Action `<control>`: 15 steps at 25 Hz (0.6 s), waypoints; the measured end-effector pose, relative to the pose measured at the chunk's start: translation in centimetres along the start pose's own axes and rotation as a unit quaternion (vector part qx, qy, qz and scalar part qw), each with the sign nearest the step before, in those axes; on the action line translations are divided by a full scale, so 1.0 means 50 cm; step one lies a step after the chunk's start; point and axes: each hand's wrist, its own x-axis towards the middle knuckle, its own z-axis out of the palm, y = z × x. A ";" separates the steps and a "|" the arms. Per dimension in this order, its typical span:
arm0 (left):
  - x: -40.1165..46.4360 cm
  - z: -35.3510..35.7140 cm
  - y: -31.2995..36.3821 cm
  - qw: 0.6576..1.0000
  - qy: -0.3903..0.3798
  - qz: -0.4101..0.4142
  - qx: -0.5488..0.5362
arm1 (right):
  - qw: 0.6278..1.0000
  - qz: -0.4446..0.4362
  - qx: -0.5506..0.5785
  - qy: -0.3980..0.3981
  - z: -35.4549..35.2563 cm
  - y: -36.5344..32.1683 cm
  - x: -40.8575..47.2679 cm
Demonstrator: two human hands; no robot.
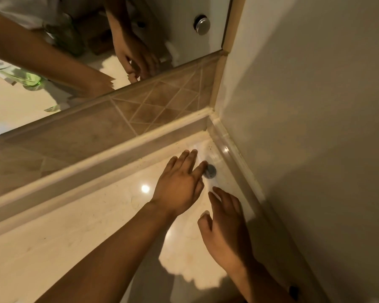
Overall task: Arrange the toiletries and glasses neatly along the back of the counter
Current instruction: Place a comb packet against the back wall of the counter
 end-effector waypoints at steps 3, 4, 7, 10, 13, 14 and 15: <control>0.020 0.005 0.006 1.000 -0.001 0.006 0.005 | 1.000 0.019 -0.016 0.001 -0.005 0.002 0.009; 0.026 0.006 0.010 1.000 0.000 0.007 0.011 | 1.000 0.025 -0.018 0.000 -0.008 0.003 0.013; 0.037 0.009 0.019 1.000 -0.007 0.014 0.023 | 1.000 0.029 -0.011 0.002 -0.013 0.005 0.018; 0.044 0.012 0.020 1.000 -0.012 0.019 0.016 | 1.000 0.028 -0.007 0.006 -0.014 0.005 0.018; 0.045 0.015 0.021 1.000 -0.007 0.013 0.012 | 1.000 0.030 -0.007 0.006 -0.013 0.006 0.021; 0.045 0.015 0.022 1.000 -0.006 0.010 0.011 | 1.000 0.029 -0.008 0.004 -0.012 0.006 0.021; 0.045 0.015 0.024 1.000 -0.005 0.008 0.011 | 1.000 0.027 -0.009 0.002 -0.011 0.006 0.021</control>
